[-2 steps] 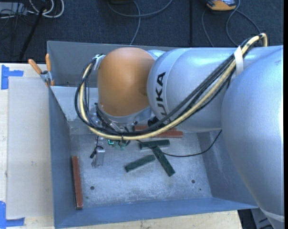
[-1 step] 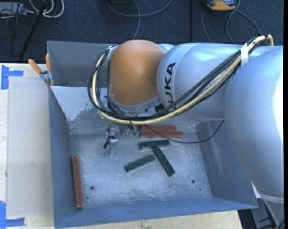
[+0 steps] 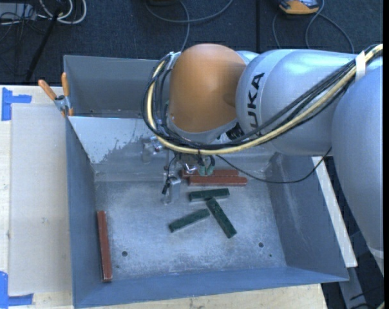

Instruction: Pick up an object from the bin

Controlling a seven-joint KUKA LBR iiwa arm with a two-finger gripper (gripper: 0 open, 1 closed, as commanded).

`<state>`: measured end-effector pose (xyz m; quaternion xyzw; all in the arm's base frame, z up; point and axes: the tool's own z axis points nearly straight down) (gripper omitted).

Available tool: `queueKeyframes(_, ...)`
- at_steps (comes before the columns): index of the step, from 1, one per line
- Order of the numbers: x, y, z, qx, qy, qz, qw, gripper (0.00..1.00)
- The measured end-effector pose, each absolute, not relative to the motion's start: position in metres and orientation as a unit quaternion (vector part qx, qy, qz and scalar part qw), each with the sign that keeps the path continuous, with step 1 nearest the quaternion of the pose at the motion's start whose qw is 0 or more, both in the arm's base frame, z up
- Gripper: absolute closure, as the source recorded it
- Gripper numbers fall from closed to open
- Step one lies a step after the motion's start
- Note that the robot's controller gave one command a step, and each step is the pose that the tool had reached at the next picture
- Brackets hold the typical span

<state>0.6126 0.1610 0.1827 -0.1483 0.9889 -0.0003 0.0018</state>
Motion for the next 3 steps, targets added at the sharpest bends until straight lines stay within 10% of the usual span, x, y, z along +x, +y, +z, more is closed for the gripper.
queueKeyframes(1,0.620,0.090,0.068,-0.241,0.971,0.001,-0.004,0.00)
queueKeyframes(2,0.565,0.002,0.101,-0.224,0.975,-0.002,-0.002,0.00)
queueKeyframes(3,0.505,0.029,0.068,-0.236,0.972,0.001,-0.004,0.00)
